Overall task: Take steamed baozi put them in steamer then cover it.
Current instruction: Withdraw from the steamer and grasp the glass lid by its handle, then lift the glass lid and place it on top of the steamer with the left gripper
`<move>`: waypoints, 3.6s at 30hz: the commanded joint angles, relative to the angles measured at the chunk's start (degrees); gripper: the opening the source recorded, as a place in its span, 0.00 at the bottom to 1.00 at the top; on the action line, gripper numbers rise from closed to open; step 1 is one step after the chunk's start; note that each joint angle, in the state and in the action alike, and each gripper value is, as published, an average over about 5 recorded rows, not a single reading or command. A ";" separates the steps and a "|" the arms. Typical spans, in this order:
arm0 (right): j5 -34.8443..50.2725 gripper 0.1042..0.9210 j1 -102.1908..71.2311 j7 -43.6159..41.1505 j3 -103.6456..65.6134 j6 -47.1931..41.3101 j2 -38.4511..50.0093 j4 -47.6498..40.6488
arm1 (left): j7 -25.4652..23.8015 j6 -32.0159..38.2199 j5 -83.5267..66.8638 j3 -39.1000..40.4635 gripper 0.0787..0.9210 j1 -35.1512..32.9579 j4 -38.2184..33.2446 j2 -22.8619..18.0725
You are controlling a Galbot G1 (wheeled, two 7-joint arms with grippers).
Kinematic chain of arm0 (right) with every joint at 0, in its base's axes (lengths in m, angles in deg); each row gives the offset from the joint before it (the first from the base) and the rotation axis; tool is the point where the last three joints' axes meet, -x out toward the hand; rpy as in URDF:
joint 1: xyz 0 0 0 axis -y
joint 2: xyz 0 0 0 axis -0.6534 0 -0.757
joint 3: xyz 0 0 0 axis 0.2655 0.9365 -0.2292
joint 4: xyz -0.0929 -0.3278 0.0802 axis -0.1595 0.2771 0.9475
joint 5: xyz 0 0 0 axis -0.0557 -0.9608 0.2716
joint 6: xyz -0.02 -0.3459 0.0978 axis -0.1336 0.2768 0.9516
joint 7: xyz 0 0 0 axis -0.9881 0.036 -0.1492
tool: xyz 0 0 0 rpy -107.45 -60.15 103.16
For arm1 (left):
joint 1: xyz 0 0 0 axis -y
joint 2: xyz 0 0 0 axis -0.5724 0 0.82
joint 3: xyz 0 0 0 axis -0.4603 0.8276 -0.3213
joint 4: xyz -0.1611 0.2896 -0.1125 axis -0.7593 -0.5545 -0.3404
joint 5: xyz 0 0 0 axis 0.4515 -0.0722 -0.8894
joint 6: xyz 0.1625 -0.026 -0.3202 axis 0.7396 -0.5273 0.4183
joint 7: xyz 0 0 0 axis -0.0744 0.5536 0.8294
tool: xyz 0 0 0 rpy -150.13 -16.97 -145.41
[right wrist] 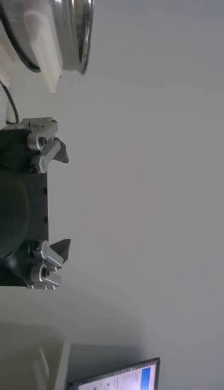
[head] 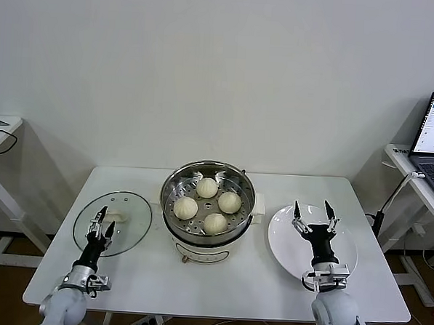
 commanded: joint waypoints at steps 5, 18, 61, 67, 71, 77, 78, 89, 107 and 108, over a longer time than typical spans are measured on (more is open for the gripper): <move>-0.69 0.88 -0.61 -0.19 -0.30 0.19 -0.38 -0.16 | 0.67 -0.08 1.98 0.52 0.88 5.01 6.61 -0.20; -1.28 0.88 -0.20 -0.56 -0.03 0.37 -0.68 -0.87 | -0.56 -1.80 1.75 0.51 0.88 5.13 3.86 -0.32; -1.95 0.88 0.00 -0.42 -0.47 0.82 -0.82 -0.44 | -4.67 -4.46 1.06 2.40 0.25 10.12 9.99 -0.93; -2.41 0.88 -0.22 -0.49 -0.52 1.08 -0.89 -0.46 | -4.67 -5.79 0.97 1.05 0.13 8.31 4.79 -0.54; -2.58 0.88 -0.27 -0.57 -0.58 1.21 -1.01 -0.58 | -5.02 -7.53 0.14 -0.90 0.13 5.08 -3.33 1.32; -2.62 0.88 -0.22 -0.61 -0.83 1.29 -1.20 -0.59 | -6.28 -8.45 -3.05 -5.64 0.13 -0.08 -16.82 4.81; -2.62 0.88 -0.22 -0.63 -0.88 1.30 -1.24 -0.63 | -6.63 -8.67 -4.01 -6.52 0.13 -1.02 -19.40 5.38; -2.56 0.88 -0.58 -0.79 -2.42 1.53 -1.52 -0.79 | -11.70 -17.55 -9.33 -1.22 0.13 -7.39 -46.71 8.00; -2.83 0.88 -1.72 -0.95 -5.65 1.98 -2.85 -2.15 | -24.29 -47.38 -8.47 42.28 0.13 14.35 -46.78 3.59; -2.90 0.88 -1.81 -0.96 -5.79 2.01 -3.00 -2.16 | -25.00 -47.90 -7.64 42.93 0.13 15.14 -45.35 2.90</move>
